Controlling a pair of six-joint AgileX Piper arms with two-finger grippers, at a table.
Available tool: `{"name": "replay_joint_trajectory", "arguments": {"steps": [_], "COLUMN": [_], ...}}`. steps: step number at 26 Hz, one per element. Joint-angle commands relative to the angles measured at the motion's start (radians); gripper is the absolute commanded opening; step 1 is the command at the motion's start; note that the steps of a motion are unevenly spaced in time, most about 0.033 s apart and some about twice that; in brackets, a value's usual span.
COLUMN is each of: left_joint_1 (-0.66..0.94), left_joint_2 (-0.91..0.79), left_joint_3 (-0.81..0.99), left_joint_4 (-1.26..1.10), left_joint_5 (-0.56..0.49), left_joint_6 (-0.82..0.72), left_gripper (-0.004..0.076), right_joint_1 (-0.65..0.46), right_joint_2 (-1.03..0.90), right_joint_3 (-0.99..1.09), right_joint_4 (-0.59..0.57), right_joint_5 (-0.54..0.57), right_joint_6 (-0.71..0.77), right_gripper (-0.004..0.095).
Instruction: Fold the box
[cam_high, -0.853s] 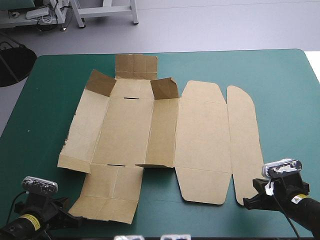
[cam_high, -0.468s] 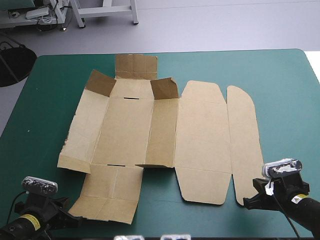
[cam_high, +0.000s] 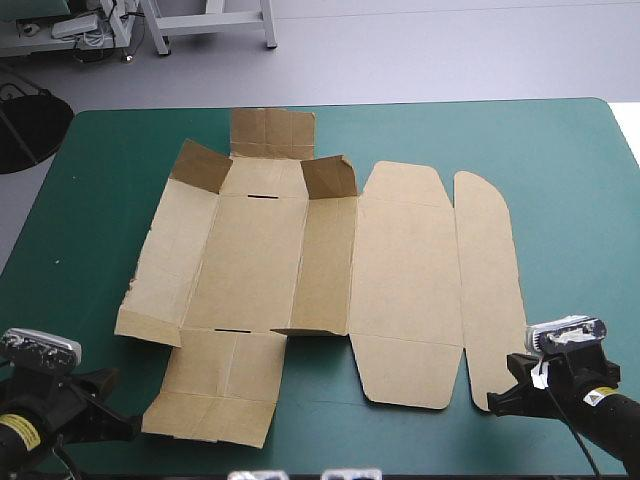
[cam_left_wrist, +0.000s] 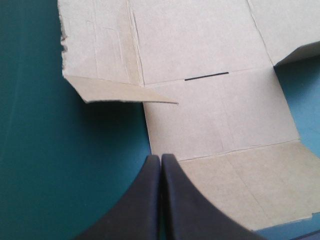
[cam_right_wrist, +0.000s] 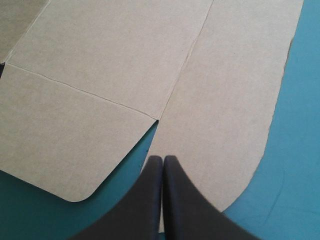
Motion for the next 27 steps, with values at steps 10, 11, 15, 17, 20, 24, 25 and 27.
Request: {"name": "replay_joint_trajectory", "arguments": {"steps": [10, 11, 15, 17, 20, 24, 25, 27], "left_joint_1": [-0.001, -0.001, -0.001, 0.002, 0.049, 0.277, 0.394, 0.566], "left_joint_2": [0.350, 0.382, 0.497, 0.551, 0.645, 0.791, 0.832, 0.881], "left_joint_3": [-0.235, -0.245, -0.281, -0.309, -0.369, -0.476, -0.493, -0.497], "left_joint_4": [0.011, 0.011, 0.037, 0.081, 0.080, -0.142, -0.275, -0.450], "left_joint_5": [-0.169, -0.191, -0.303, -0.327, -0.332, -0.317, -0.309, -0.265], "left_joint_6": [0.074, 0.074, 0.062, 0.022, 0.016, 0.190, 0.267, 0.384], "left_gripper": [-0.0009, -0.0009, -0.0009, -0.0009, -0.0009, -0.0005, -0.0005, -0.0005], "right_joint_1": [0.000, 0.000, 0.000, 0.000, 0.000, 0.000, 0.000, 0.000], "right_joint_2": [0.006, 0.006, 0.006, 0.006, 0.006, 0.006, 0.006, 0.006], "right_joint_3": [-0.026, -0.026, -0.026, -0.026, -0.026, -0.026, -0.026, -0.026], "right_joint_4": [0.028, 0.028, 0.028, 0.024, 0.015, 0.013, 0.013, 0.013], "right_joint_5": [-0.046, -0.046, -0.021, 0.000, 0.023, 0.025, 0.025, 0.025], "right_joint_6": [-0.002, 0.007, 0.010, 0.010, 0.010, 0.013, 0.013, 0.013], "right_gripper": [-0.0013, -0.0013, -0.0013, -0.0013, -0.0013, -0.0013, -0.0013, -0.0013]}}
